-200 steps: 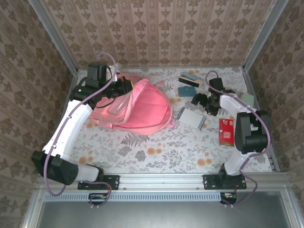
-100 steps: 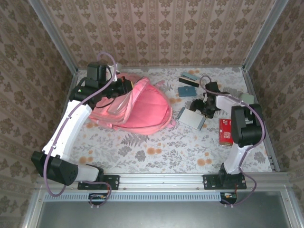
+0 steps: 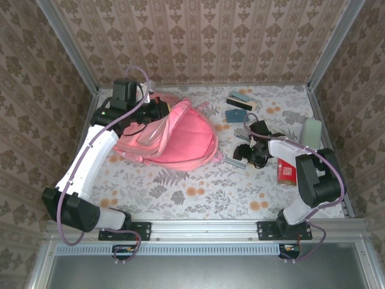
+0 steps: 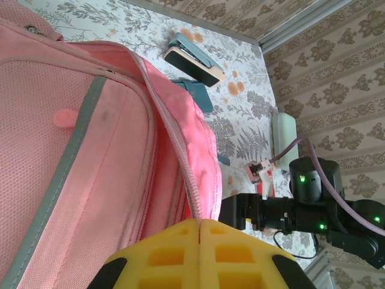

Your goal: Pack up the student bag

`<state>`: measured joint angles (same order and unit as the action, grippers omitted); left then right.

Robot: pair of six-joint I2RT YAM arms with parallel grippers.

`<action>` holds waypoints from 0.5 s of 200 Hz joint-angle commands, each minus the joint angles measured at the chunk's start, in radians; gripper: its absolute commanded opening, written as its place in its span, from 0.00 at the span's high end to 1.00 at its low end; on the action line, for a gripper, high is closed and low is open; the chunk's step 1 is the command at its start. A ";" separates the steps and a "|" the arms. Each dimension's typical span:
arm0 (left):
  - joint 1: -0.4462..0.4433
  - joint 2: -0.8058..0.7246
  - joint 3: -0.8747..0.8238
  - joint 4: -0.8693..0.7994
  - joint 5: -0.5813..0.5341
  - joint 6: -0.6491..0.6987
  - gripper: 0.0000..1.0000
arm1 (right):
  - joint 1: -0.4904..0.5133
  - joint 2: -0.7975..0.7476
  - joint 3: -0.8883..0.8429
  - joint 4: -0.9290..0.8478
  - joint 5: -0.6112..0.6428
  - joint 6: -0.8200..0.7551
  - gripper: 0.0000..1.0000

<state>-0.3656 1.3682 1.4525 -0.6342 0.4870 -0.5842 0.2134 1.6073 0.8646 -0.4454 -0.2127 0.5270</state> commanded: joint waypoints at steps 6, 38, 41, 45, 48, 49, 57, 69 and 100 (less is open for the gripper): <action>0.001 -0.001 0.006 0.054 0.010 -0.006 1.00 | 0.019 -0.001 0.015 -0.048 0.058 0.018 0.20; 0.001 -0.003 0.005 0.054 0.009 -0.005 1.00 | 0.053 0.013 0.076 -0.077 0.114 0.059 0.05; 0.001 -0.003 0.004 0.054 0.008 -0.005 1.00 | 0.056 0.015 0.081 -0.079 0.117 0.065 0.01; 0.001 -0.003 0.004 0.054 0.008 -0.005 1.00 | 0.059 0.018 0.087 -0.082 0.122 0.077 0.00; 0.001 -0.003 0.003 0.054 0.008 -0.004 1.00 | 0.061 0.022 0.091 -0.083 0.126 0.087 0.00; 0.001 -0.003 0.003 0.054 0.007 -0.004 1.00 | 0.063 0.023 0.093 -0.083 0.127 0.090 0.01; 0.001 -0.003 0.003 0.056 0.009 -0.005 1.00 | 0.068 0.029 0.102 -0.085 0.135 0.112 0.01; 0.001 -0.003 0.000 0.059 0.012 -0.005 1.00 | 0.074 0.043 0.113 -0.082 0.147 0.138 0.00; 0.001 -0.004 -0.003 0.059 0.016 -0.003 1.00 | 0.095 0.120 0.190 -0.133 0.190 0.175 0.00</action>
<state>-0.3656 1.3682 1.4525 -0.6342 0.4881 -0.5842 0.2928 1.6680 0.9909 -0.5030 -0.0910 0.6415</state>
